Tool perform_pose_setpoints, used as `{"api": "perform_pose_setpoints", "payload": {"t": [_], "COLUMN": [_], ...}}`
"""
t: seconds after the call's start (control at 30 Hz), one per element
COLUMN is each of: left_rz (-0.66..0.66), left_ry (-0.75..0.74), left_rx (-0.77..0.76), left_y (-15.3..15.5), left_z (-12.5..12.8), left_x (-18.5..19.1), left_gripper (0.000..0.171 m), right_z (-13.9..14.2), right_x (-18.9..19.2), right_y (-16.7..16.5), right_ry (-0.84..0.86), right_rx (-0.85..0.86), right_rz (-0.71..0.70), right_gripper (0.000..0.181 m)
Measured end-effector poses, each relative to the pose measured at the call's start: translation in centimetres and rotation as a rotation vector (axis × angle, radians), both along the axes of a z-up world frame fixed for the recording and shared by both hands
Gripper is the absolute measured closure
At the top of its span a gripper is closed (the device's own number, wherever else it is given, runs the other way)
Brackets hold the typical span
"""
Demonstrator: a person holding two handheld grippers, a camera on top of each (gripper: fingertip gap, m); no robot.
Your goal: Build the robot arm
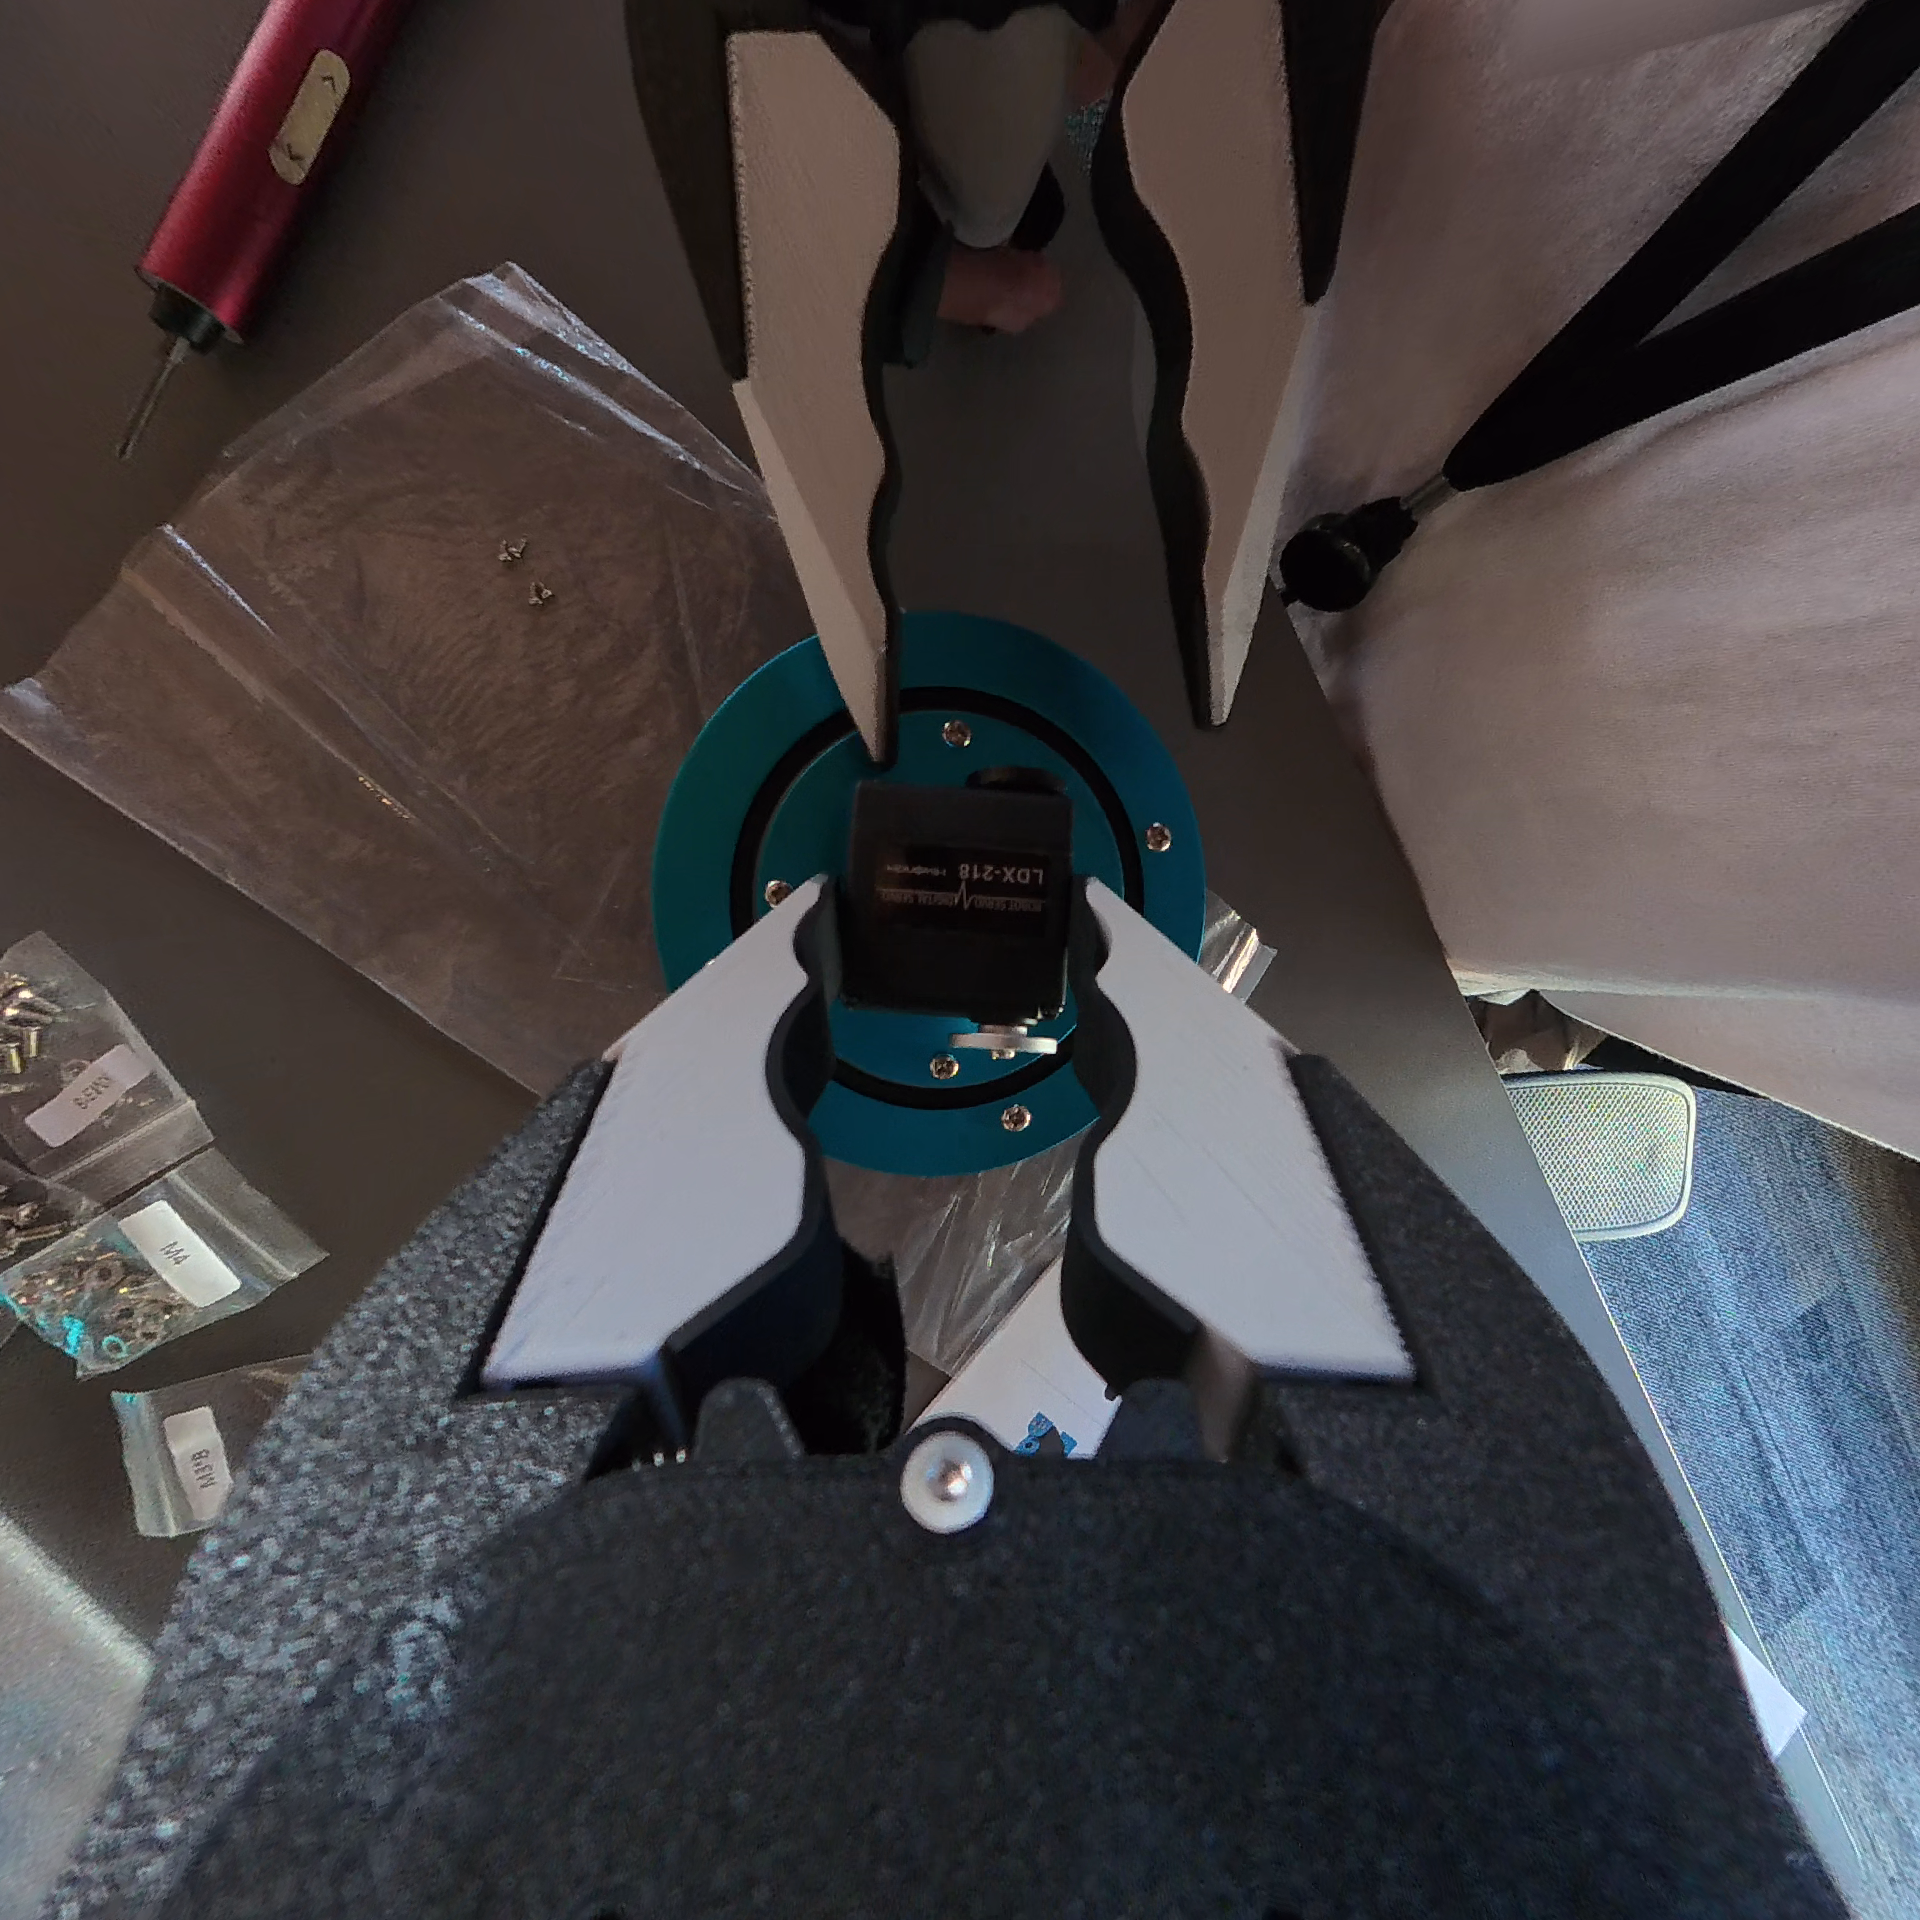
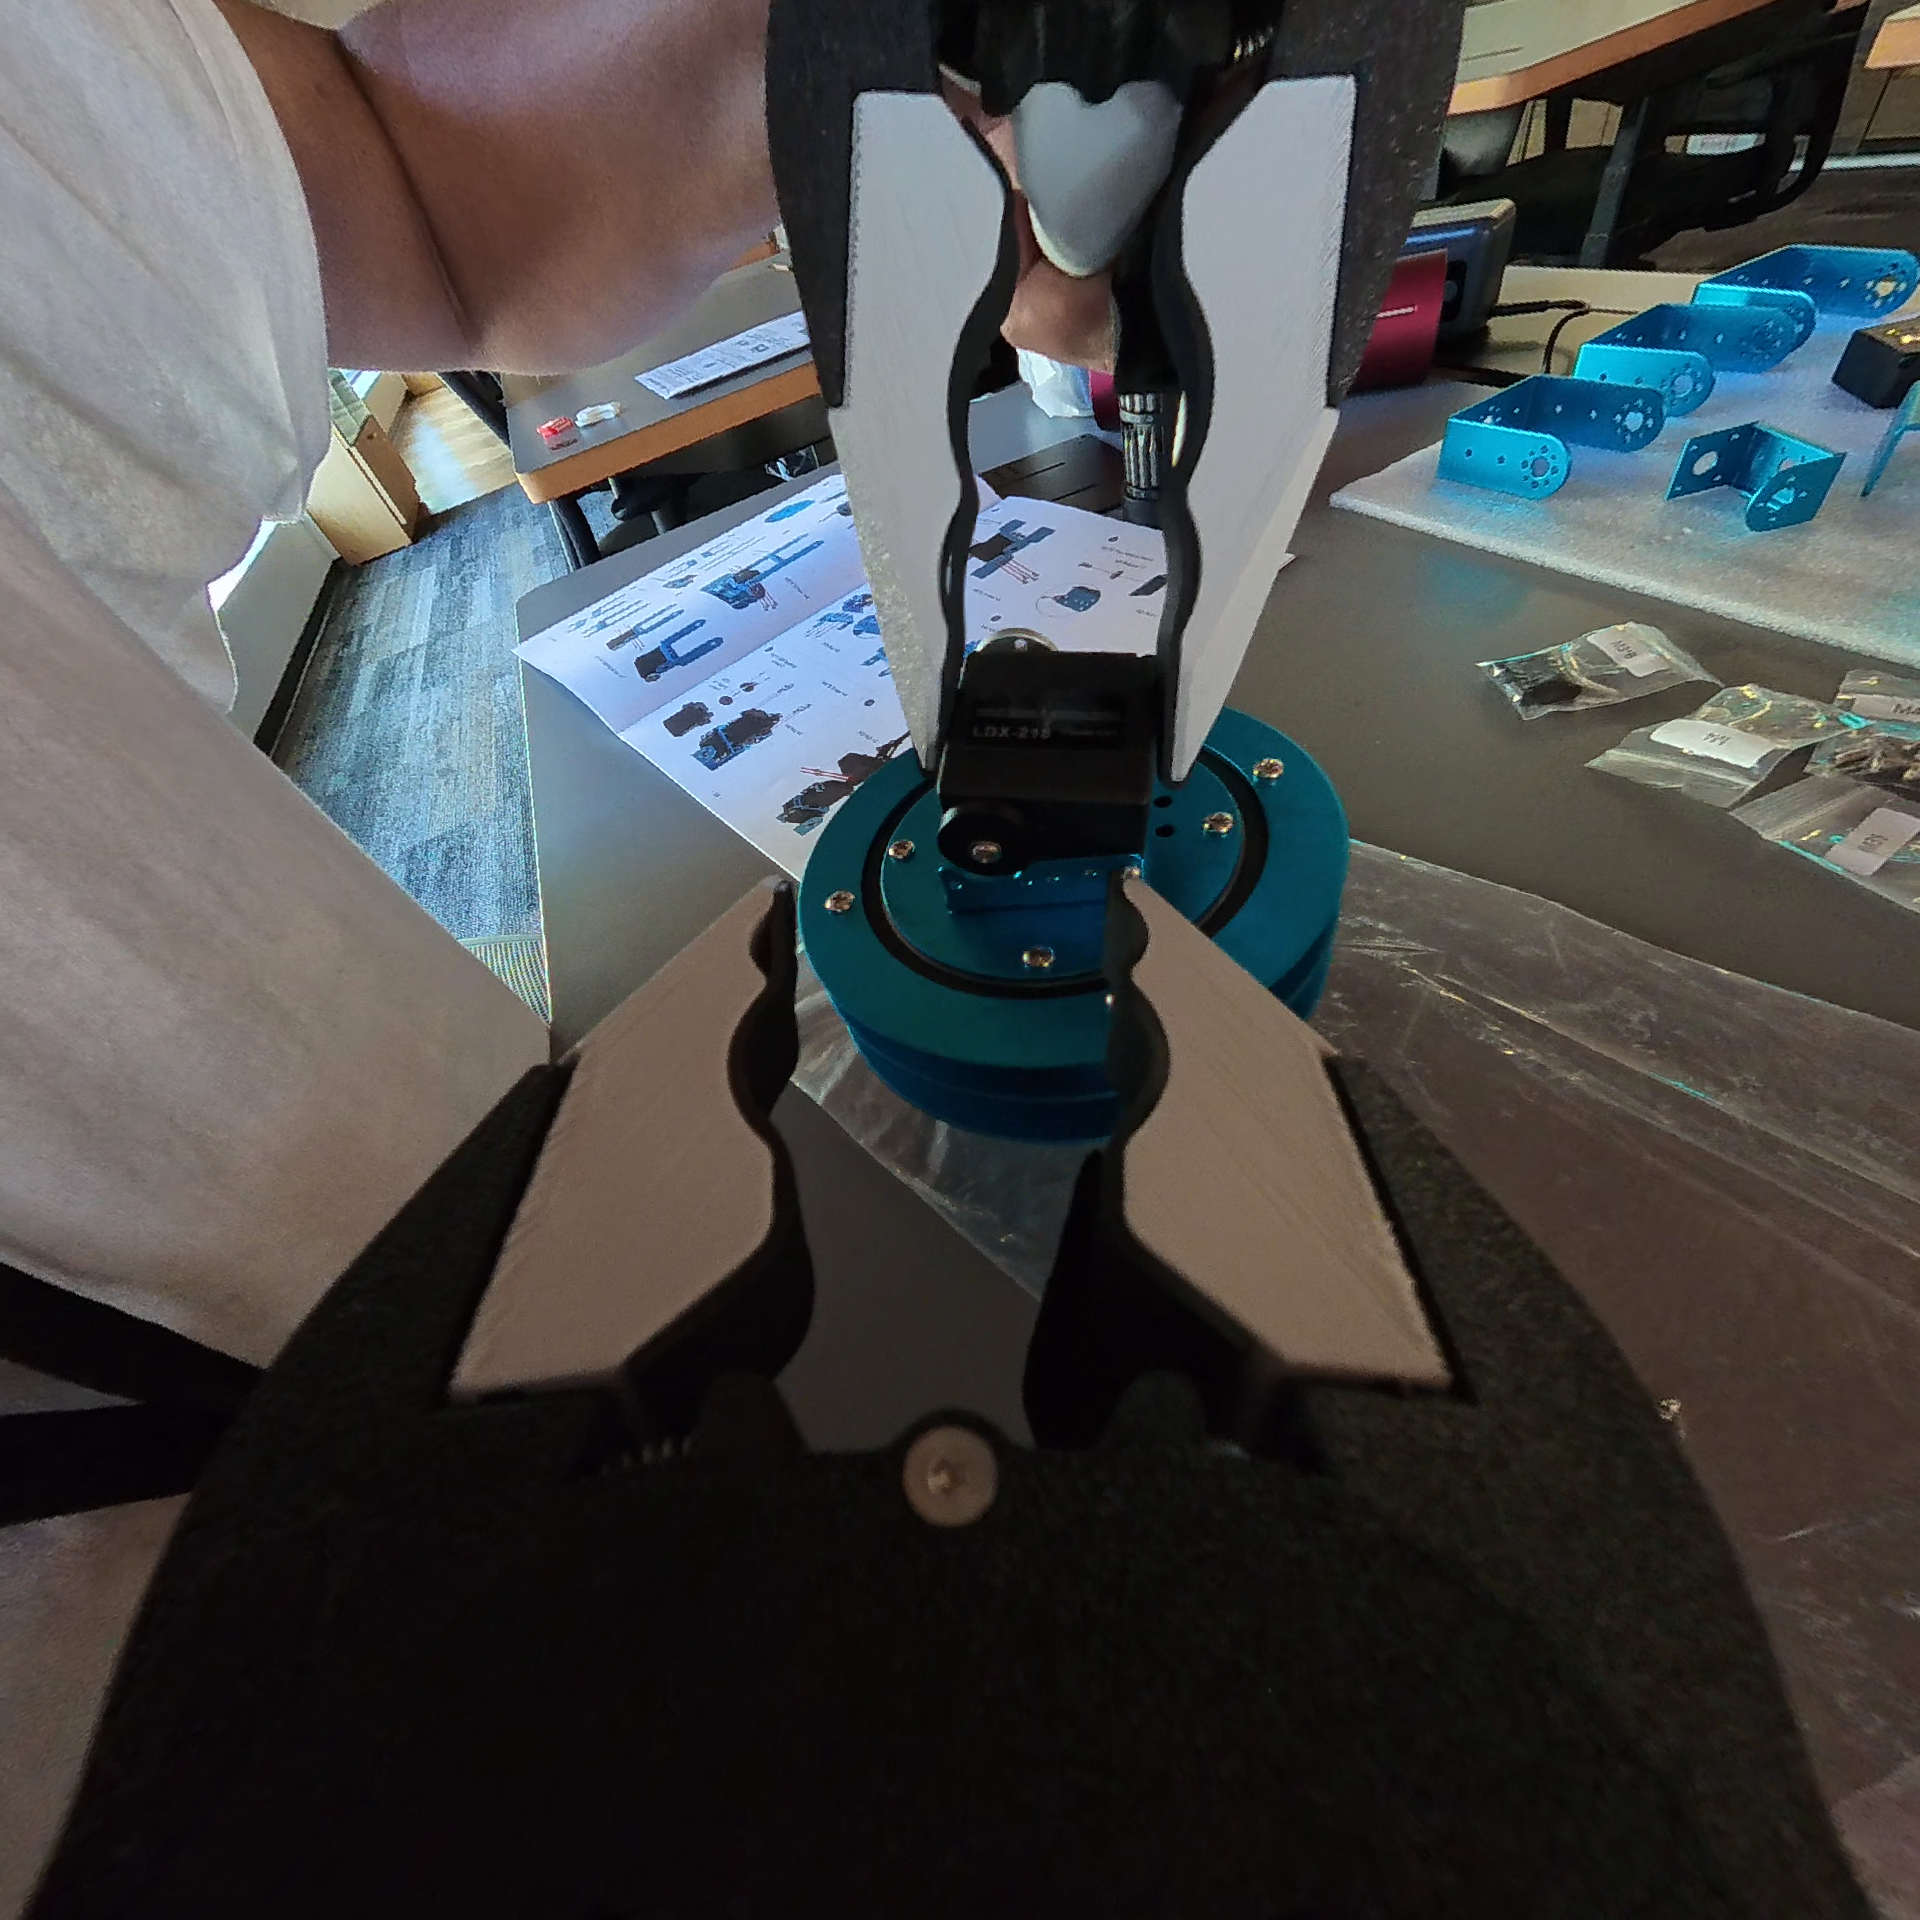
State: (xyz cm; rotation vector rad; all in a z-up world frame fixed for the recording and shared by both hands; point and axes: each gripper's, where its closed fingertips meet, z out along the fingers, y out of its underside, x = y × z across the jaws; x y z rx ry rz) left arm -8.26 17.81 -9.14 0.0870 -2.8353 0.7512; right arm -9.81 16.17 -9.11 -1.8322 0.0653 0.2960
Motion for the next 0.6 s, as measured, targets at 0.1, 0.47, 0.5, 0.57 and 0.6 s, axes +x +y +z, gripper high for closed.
{"api": "perform_pose_setpoints", "payload": {"t": [0.1, 0.47, 0.5, 0.57, 0.6], "left_rz": [0.002, 0.007, 0.007, 0.007, 0.007], "left_ry": [0.001, -0.001, -0.001, -0.002, -0.003], "left_rx": [0.002, -0.003, -0.003, -0.003, -0.003], "left_y": [0.03, -0.03, -0.04, -0.03, -0.02], "left_z": [-0.04, -0.12, -0.12, -0.13, -0.14], "left_x": [0.00, -0.09, -0.09, -0.10, -0.10], "left_gripper": [0.129, 0.129, 0.129, 0.129, 0.129], "right_z": [-0.06, -0.07, -0.07, -0.10, -0.11], "right_x": [-0.02, -0.05, -0.05, -0.02, 0.00], "right_y": [0.00, -0.03, -0.03, -0.02, -0.03], "right_ry": [0.001, 0.002, 0.002, 0.001, 0.002], "right_rx": [-0.001, -0.001, -0.001, -0.001, -0.001], "right_rz": [0.001, 0.003, 0.003, 0.001, 0.001], "right_gripper": [0.124, 0.124, 0.124, 0.124, 0.124]}}
